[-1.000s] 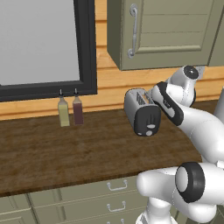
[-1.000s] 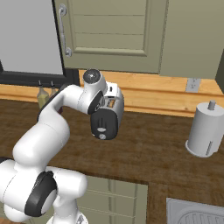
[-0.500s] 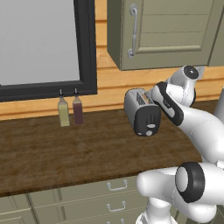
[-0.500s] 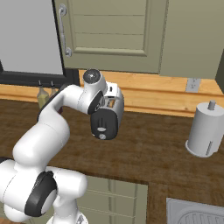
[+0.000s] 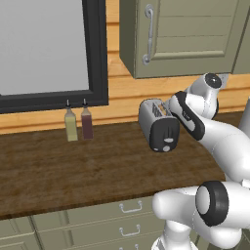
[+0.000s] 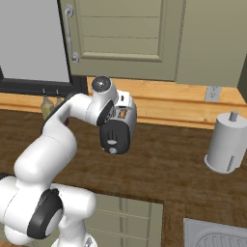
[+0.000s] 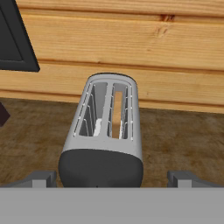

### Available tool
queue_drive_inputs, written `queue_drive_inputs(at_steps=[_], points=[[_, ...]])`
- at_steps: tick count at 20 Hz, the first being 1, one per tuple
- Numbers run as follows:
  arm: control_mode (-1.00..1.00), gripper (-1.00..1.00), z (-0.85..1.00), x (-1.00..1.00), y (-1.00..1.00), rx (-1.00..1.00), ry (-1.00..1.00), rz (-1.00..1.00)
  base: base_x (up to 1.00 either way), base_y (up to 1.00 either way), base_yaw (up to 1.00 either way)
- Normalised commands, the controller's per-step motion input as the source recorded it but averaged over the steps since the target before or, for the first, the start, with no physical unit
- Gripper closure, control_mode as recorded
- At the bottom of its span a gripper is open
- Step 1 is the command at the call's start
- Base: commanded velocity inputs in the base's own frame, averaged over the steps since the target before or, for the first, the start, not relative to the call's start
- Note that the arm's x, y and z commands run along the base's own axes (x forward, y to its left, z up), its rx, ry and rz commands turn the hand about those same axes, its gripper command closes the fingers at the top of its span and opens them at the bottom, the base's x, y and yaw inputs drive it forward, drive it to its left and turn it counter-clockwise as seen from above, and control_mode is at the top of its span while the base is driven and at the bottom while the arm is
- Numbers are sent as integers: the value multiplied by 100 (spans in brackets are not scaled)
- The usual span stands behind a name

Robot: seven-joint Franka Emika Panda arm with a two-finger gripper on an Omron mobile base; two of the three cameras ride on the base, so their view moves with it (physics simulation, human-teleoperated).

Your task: Start the toaster. Once the lever pops up, take the bread to the plate on the dining counter.

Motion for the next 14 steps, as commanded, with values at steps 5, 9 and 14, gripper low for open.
queue_drive_inputs(at_steps=[5, 9, 14], points=[[-100, -100, 0, 0, 0, 0, 0, 0, 0, 0, 0], [-100, -100, 0, 0, 0, 0, 0, 0, 0, 0, 0], [-100, -100, 0, 0, 0, 0, 0, 0, 0, 0, 0]])
